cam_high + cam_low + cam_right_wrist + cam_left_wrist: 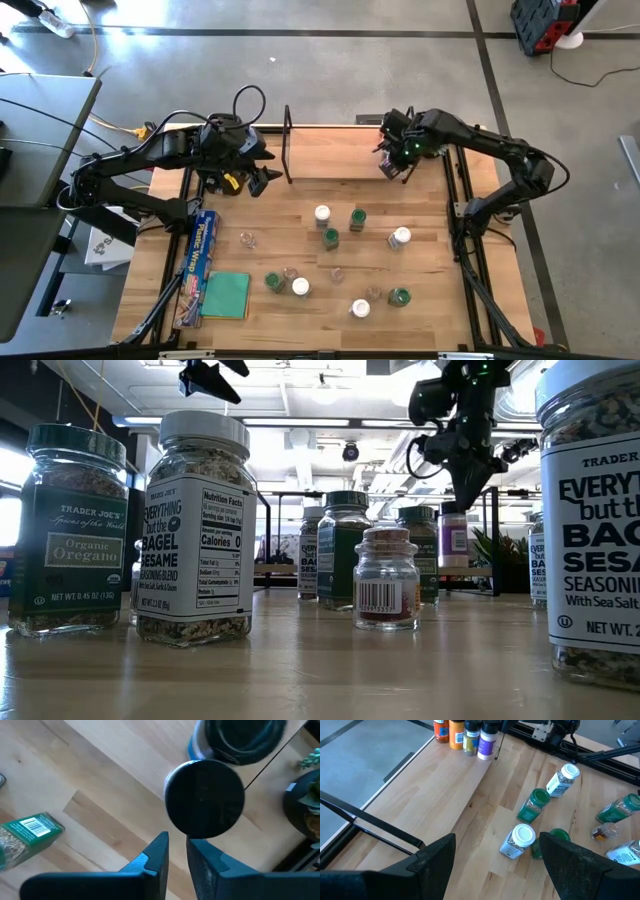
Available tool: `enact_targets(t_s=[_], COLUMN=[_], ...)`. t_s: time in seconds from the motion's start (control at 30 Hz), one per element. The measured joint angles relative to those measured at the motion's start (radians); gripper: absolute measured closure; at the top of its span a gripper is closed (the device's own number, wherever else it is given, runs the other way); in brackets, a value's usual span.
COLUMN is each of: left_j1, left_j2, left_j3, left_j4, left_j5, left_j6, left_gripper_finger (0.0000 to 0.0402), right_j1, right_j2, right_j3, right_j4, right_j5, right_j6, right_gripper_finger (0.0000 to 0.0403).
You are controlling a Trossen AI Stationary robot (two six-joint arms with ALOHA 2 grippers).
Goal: Shelf spices
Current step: Put the black spice bottle on the shelf and align with the other black spice bottles
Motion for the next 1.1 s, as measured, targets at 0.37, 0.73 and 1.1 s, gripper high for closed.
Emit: enact_targets(t_s=[0.37, 0.73, 1.1], left_j1=[-0.001, -0.001, 0.0], left_j2=[0.0, 0.0, 0.0], left_j3=[0.0, 0.0, 0.0], left_j4=[-0.001, 0.008, 0.075], left_j5=[0.001, 0.0, 0.0], left_j6=[-0.024, -0.017, -0.022], left_gripper_finger=[0.0119, 0.0119, 0.0119], right_j1=[0.008, -0.026, -0.032], right_j2=[-0.003, 0.008, 0.214], right_j3=[0.079, 0.318, 0.323], right_j4=[-0.063, 0.003, 0.108], right_j5=[-0.01, -0.138, -0.082], right_j6=[0.004, 0.005, -0.031], right_gripper_finger=[0.0343, 0.0343, 0.0343])
